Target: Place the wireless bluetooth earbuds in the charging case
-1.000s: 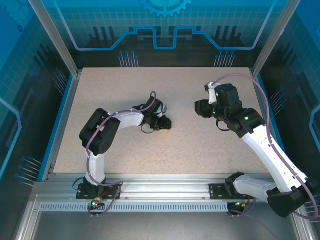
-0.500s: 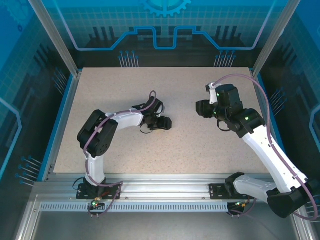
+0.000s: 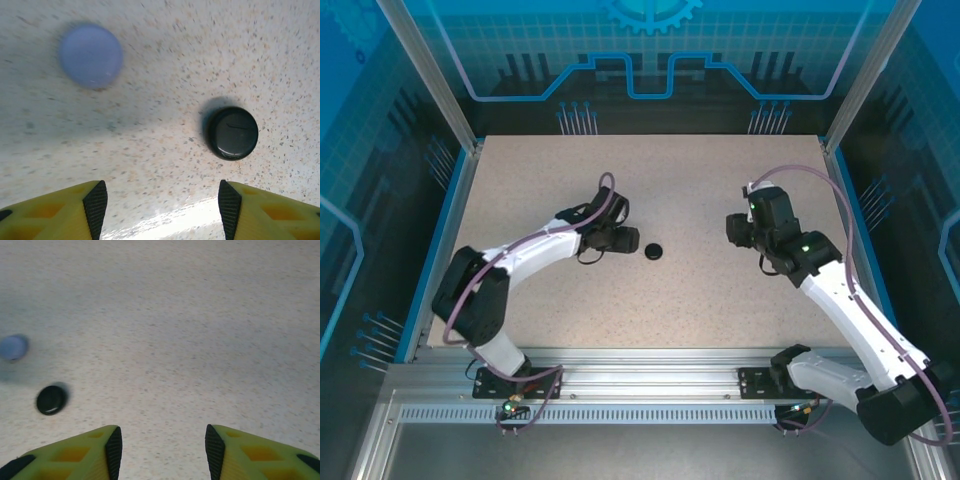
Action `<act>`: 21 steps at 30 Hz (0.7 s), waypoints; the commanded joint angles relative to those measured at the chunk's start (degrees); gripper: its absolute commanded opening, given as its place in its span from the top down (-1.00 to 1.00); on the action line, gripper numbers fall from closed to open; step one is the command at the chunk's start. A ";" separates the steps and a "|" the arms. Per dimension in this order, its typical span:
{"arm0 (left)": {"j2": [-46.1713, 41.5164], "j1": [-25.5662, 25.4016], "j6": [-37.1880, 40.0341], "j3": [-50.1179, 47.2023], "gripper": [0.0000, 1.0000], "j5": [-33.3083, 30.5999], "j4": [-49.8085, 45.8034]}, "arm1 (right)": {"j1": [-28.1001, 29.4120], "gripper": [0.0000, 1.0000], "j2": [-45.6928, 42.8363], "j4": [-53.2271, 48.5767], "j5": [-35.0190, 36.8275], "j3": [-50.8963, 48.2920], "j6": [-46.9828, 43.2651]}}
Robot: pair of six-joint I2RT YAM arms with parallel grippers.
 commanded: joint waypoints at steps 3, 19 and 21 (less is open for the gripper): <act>-8.08 3.43 6.68 -4.73 -0.26 -6.02 -0.29 | -1.79 -0.04 -1.74 8.44 10.69 -6.47 -3.74; -21.28 15.77 16.88 -21.95 -0.41 -9.93 23.13 | -18.31 -0.22 0.69 34.70 4.55 -24.92 -6.95; -21.93 17.36 17.57 -24.16 -0.44 -10.00 26.44 | -19.92 -0.23 0.79 38.47 3.49 -27.08 -7.43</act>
